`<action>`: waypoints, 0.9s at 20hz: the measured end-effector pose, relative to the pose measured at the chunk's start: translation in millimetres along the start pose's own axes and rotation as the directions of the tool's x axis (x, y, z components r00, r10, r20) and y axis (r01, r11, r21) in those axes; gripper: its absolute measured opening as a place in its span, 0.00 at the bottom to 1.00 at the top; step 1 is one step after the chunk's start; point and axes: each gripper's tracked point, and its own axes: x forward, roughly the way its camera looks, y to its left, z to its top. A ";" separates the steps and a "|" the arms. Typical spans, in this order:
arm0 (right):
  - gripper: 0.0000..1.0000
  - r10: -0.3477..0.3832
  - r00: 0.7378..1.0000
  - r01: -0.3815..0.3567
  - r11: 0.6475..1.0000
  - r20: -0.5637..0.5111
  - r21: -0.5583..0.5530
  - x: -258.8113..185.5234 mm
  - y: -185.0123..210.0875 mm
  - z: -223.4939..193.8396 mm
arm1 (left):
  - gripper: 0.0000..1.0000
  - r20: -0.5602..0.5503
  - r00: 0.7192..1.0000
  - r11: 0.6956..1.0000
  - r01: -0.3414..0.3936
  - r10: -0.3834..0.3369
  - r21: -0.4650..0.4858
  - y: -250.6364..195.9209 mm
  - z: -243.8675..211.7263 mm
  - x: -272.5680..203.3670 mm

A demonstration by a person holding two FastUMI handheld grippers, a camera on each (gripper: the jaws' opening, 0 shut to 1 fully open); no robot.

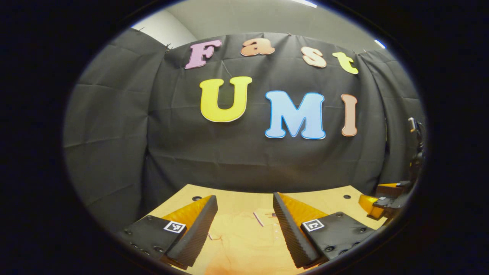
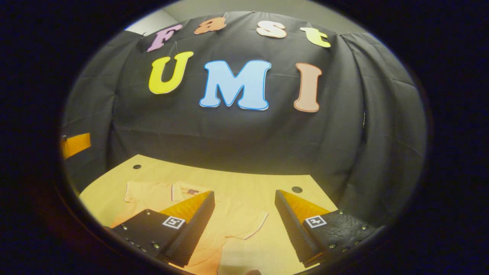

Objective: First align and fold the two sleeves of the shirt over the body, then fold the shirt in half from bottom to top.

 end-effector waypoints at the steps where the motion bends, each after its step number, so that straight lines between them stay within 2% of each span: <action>1: 0.98 0.000 1.000 0.000 1.000 -0.011 0.000 6.6 -1.4 -3.4 | 0.94 -0.001 1.000 1.000 -0.003 0.003 -0.002 1.1 -0.9 -0.2; 6: 0.98 0.002 0.996 -0.001 1.000 -0.093 0.014 43.6 -3.6 -36.3 | 0.94 -0.024 1.000 1.000 -0.009 0.009 -0.009 3.2 -10.9 -1.6; 12: 0.99 -0.013 0.976 0.025 0.998 -0.215 0.051 91.3 -16.1 -79.9 | 0.94 -0.053 0.998 0.999 -0.025 0.024 -0.025 6.9 -21.9 -6.4; 15: 0.99 -0.018 0.958 0.043 0.996 -0.285 0.082 114.9 -22.9 -106.0 | 0.94 -0.058 0.998 0.999 -0.034 0.033 -0.019 11.3 -22.0 -10.3; 18: 0.98 -0.031 0.929 0.070 0.993 -0.370 0.091 136.5 -31.5 -133.6 | 0.94 -0.060 0.997 0.999 -0.041 0.040 -0.006 13.4 -21.1 -16.4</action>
